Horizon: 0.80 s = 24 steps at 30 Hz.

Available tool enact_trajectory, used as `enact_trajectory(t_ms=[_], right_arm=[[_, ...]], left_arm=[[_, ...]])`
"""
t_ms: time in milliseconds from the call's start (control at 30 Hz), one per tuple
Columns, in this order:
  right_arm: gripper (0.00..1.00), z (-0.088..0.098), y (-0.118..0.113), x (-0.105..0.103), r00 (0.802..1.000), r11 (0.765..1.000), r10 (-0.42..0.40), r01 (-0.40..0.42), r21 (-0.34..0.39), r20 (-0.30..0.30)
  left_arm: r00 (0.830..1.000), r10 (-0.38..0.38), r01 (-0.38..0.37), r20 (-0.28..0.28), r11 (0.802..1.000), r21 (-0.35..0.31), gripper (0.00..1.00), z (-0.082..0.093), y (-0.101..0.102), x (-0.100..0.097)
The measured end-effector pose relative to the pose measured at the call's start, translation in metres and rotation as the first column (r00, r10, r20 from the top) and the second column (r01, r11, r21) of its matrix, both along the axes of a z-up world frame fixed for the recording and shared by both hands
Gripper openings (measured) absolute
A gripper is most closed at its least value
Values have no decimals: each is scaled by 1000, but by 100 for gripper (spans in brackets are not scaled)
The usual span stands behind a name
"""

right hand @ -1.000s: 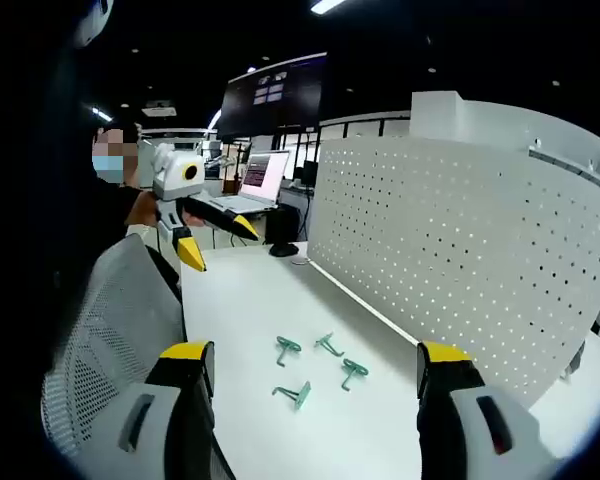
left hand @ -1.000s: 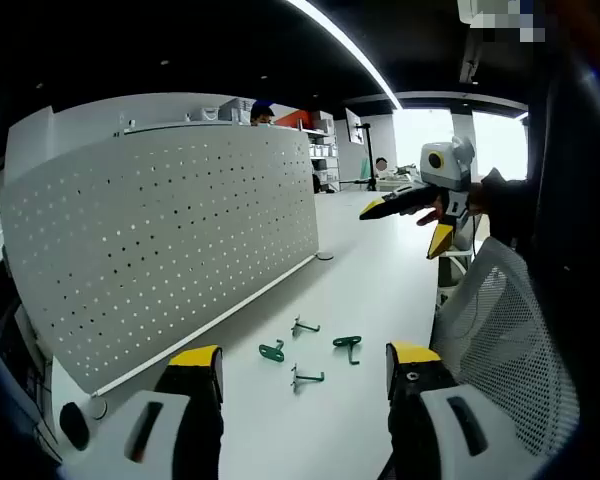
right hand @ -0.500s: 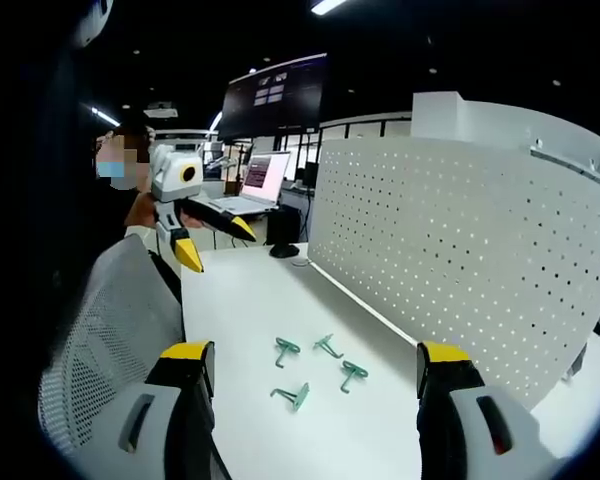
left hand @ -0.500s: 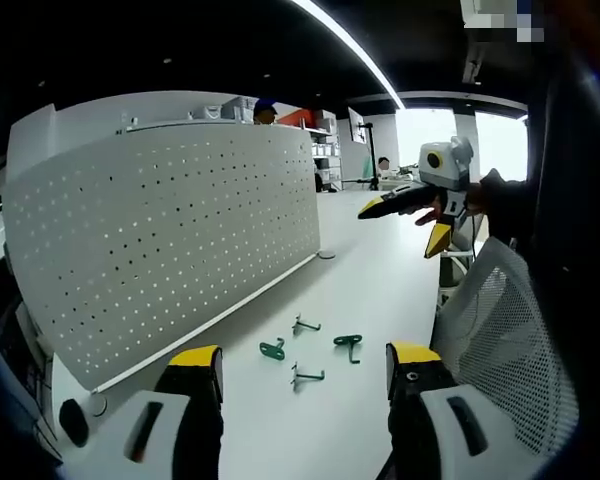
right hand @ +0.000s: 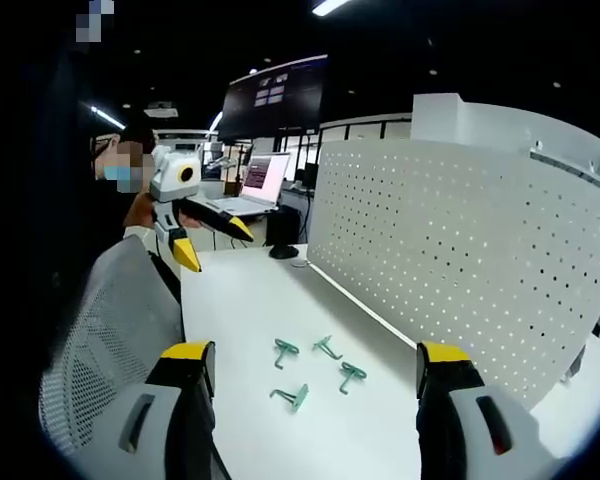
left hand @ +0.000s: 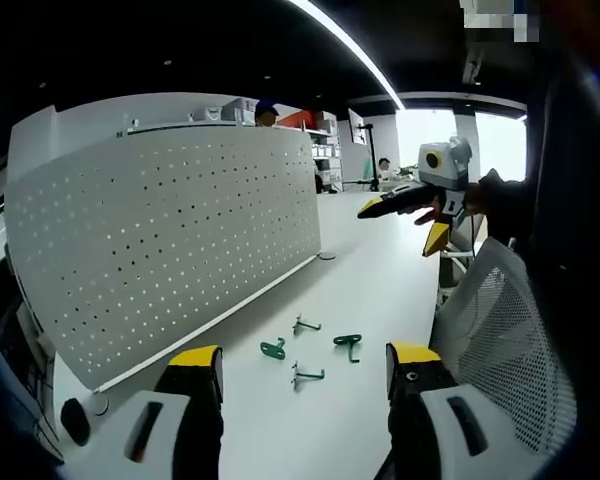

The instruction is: Insert the hook assembly into the mounting plate slot until the hook locks in place.

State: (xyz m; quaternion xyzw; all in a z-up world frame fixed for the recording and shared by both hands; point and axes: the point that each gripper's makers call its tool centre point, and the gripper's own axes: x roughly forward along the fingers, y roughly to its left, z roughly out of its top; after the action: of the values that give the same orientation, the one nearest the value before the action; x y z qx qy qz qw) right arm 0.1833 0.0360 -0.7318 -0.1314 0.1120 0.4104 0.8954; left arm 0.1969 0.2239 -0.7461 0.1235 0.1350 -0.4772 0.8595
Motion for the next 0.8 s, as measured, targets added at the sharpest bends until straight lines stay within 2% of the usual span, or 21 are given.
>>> enact_trajectory(t_ms=[800], right_arm=[[79,0,-3,1,1000,1000,-19,19,-2,1]], left_arm=[[1000,-28,28,-3,1000,6,67,-1,-6,5]])
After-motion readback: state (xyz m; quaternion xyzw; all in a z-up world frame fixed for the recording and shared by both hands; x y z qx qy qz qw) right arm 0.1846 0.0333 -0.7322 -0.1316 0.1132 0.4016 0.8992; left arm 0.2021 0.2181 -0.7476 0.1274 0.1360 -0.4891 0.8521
